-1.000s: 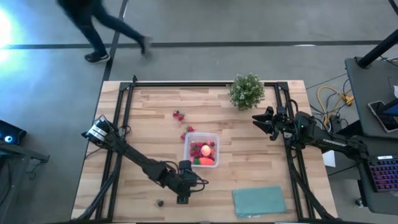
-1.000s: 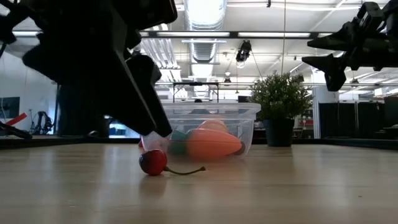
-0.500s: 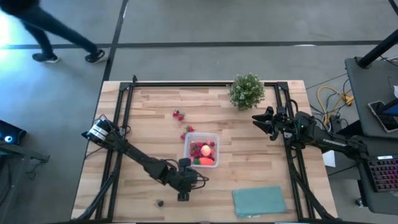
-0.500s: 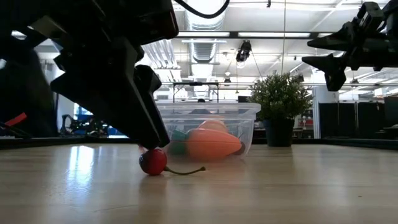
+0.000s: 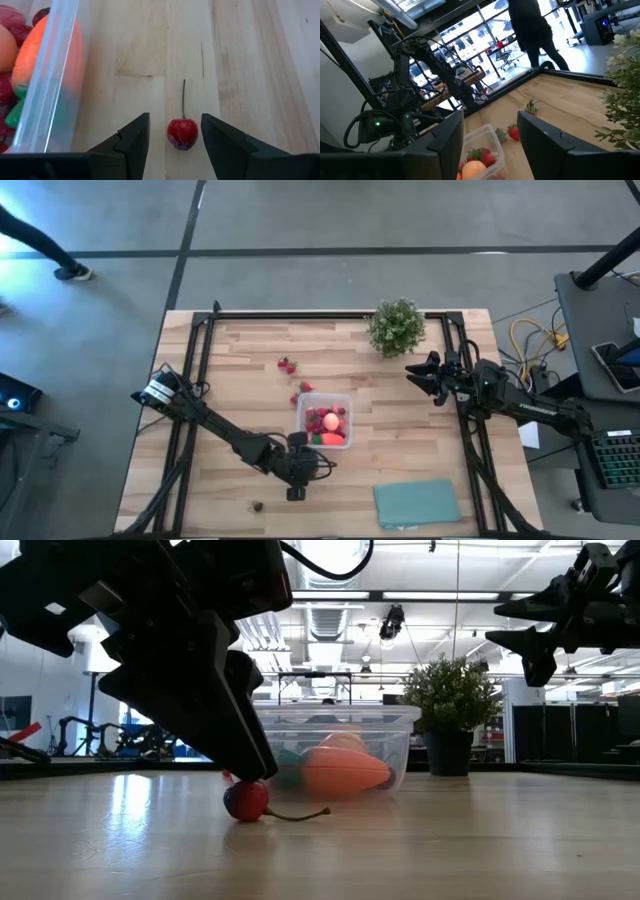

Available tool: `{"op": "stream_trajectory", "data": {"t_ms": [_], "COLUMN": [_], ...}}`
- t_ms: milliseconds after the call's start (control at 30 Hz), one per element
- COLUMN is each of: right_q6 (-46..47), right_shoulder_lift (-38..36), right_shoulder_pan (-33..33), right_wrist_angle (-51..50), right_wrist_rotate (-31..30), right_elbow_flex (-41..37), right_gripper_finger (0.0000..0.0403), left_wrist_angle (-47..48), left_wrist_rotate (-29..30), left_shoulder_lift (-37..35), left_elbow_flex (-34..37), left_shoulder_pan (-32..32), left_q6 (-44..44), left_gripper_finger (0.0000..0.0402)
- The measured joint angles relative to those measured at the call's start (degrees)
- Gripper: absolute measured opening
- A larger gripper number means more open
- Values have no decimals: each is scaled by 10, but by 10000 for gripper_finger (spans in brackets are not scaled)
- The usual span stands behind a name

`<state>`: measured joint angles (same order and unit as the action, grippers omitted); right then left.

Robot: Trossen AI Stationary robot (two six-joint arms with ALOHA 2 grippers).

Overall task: Pick and placing Produce into tupperware
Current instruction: Put the cherry into the transparent bin

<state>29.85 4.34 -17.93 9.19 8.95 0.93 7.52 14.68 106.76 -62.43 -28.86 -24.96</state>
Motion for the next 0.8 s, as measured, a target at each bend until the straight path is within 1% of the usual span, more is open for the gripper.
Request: {"op": "stream_trajectory", "data": {"t_ms": [300, 400, 467, 567, 667, 800], "right_q6": [0, 0, 0, 0, 0, 0], "right_shoulder_lift": [0, 0, 0, 0, 0, 0], "right_shoulder_pan": [0, 0, 0, 0, 0, 0], "right_wrist_angle": [0, 0, 0, 0, 0, 0], "right_wrist_rotate": [0, 0, 0, 0, 0, 0], "right_elbow_flex": [0, 0, 0, 0, 0, 0], "right_gripper_finger": [178, 178, 178, 178, 178, 178], "left_wrist_angle": [-22, -19, -21, -20, 41, 104], "left_wrist_rotate": [-6, -9, 2, 13, 8, -26], "left_shoulder_lift": [6, 7, 0, -8, -8, -8], "left_elbow_flex": [2, -8, -19, -31, -39, -51], "left_shoulder_pan": [0, -2, -7, -10, -11, -16], "left_q6": [3, -2, 0, 36, 46, 43], "left_gripper_finger": [163, 163, 163, 163, 163, 163]}}
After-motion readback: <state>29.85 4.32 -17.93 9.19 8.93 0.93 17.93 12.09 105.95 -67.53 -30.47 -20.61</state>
